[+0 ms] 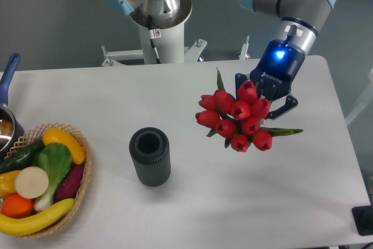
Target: Insert the flowers into the vase
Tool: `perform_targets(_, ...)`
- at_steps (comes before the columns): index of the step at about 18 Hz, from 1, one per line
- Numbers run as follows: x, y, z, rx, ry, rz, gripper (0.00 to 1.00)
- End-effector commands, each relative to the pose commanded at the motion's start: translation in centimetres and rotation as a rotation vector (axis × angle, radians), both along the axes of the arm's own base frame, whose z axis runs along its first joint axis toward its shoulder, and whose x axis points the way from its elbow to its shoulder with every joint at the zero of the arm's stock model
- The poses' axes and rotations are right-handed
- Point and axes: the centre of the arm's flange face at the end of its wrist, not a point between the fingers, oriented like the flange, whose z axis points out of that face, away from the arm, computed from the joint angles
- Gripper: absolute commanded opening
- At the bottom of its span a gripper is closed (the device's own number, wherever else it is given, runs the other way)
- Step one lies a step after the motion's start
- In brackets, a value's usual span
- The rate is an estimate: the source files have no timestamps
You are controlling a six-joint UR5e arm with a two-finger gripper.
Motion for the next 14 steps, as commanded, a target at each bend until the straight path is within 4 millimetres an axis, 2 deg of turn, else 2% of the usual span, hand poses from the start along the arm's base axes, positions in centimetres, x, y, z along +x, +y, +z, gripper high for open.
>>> perform_targets(5,2.6,2.9,0.2,0.112,-0.029,-0.098,0.28)
perform_targets(10,6.7,6.1,0.8,0.160,-0.065,-0.195,0.28)
perform_targets(12,7.6,6.5,1.3,0.180,-0.066,-0.217,0.28)
perform_targets(14,8.4,6.4,2.7,0.223,-0.070,-0.236,0.28)
